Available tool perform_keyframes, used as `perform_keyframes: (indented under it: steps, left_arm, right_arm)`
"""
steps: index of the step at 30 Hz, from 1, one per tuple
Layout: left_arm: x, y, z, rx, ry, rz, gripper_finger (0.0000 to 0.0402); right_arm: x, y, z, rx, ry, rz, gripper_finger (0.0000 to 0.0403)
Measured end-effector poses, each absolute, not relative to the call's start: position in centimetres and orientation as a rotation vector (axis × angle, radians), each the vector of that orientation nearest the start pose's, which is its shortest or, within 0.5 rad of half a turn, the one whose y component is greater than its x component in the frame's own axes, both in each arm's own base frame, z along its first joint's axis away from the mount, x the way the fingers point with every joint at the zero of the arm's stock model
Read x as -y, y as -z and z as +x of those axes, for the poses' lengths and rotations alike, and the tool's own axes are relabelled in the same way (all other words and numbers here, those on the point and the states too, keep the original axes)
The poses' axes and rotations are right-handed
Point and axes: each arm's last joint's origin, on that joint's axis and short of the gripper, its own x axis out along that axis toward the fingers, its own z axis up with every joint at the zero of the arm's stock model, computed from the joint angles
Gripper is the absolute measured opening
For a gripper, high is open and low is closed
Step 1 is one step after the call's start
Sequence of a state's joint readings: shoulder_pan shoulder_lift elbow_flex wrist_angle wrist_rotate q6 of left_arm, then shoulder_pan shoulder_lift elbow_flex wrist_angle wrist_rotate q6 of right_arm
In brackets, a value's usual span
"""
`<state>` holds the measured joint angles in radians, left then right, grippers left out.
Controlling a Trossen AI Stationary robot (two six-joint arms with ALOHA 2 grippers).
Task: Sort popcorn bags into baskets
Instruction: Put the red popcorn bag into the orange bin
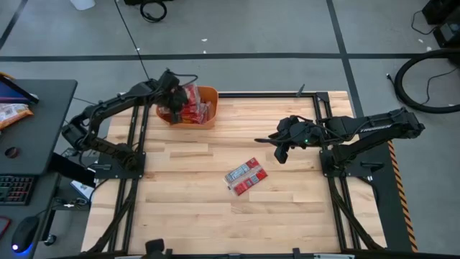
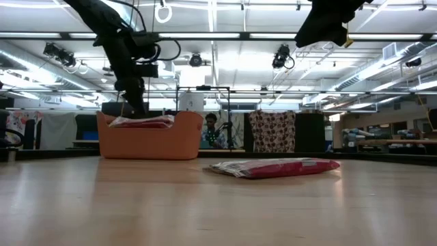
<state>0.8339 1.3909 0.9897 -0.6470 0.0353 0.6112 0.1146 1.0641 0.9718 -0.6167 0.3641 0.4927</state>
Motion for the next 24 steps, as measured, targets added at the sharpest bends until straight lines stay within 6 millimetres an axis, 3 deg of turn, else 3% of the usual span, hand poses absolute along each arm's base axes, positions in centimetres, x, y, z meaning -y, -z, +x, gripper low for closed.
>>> perform_keyframes:
  steps: [12, 18, 24]
  left_arm:
    - [-15.9, -23.9, 20.9, -1.077, -0.342, -0.195, 0.0093]
    - [-11.5, -23.9, 23.9, -1.002, -0.072, -0.314, 0.0088]
    - [-6.6, -24.2, 26.4, -0.974, -0.005, -0.294, 0.0087]
  right_arm:
    - [-1.5, -31.0, 21.4, -0.640, 0.330, 0.231, 0.0085]
    - [-1.7, -30.8, 21.4, -0.667, 0.256, 0.197, 0.0085]
    - [-2.1, -29.6, 22.5, -0.766, 0.112, 0.028, 0.0086]
